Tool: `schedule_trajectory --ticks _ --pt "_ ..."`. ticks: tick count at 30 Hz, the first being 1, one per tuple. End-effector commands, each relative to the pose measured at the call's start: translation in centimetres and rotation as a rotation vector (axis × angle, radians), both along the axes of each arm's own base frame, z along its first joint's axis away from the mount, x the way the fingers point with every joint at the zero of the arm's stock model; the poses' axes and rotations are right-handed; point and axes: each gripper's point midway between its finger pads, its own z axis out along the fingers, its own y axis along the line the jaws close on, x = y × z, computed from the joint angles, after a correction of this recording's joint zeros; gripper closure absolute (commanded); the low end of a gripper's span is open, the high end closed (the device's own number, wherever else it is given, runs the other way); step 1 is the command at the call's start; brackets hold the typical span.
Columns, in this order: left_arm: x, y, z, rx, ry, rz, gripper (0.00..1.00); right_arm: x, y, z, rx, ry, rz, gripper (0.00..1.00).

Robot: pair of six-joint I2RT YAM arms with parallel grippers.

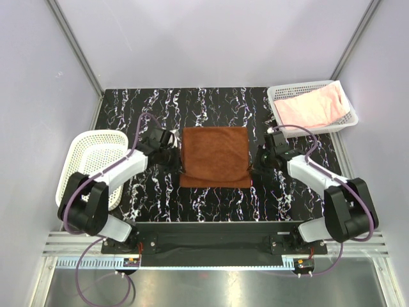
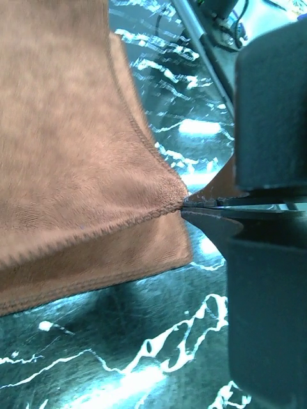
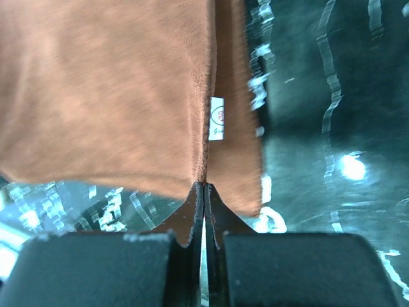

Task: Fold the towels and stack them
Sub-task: Fold the towel

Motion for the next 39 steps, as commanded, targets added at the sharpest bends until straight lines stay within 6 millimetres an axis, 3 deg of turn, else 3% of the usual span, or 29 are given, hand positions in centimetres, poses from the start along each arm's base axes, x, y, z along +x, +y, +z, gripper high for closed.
schedule_trajectory --ticks 1,4,9,13,17,21,28,36,39 --pt "-2.4 0.1 0.3 -0.028 0.017 -0.052 1.0 -2.1 1.8 0.7 0.143 0.007 0.022 1.0" --pt "-3.6 0.4 -1.7 -0.036 0.043 -0.052 1.0 -2.7 1.4 -0.7 0.144 0.011 0.001 1.0" --pt "-3.6 0.8 -2.3 -0.006 0.047 -0.052 1.0 -2.8 1.0 -2.0 0.115 0.03 -0.002 1.0" --pt "-2.8 1.1 -1.6 0.023 0.031 -0.065 1.0 -2.3 0.2 -1.3 0.067 0.001 -0.014 1.0" --pt "-1.3 1.4 0.6 0.047 -0.009 -0.065 1.0 -1.7 -0.5 0.7 0.023 -0.034 -0.013 1.0" --pt "-2.7 2.5 0.6 0.088 0.02 -0.072 1.0 -2.5 -0.5 1.7 0.034 -0.038 0.007 1.0" --pt "-5.4 3.5 -2.1 0.101 0.079 -0.072 1.0 -4.7 0.1 -1.0 0.101 0.013 0.012 1.0" --pt "-6.3 3.9 -3.2 0.111 0.108 -0.08 1.0 -5.8 0.1 -2.8 0.111 0.048 0.015 1.0" --pt "-6.0 3.2 -2.6 0.079 0.101 -0.091 1.0 -5.6 0.6 -2.2 0.138 0.042 0.022 1.0"
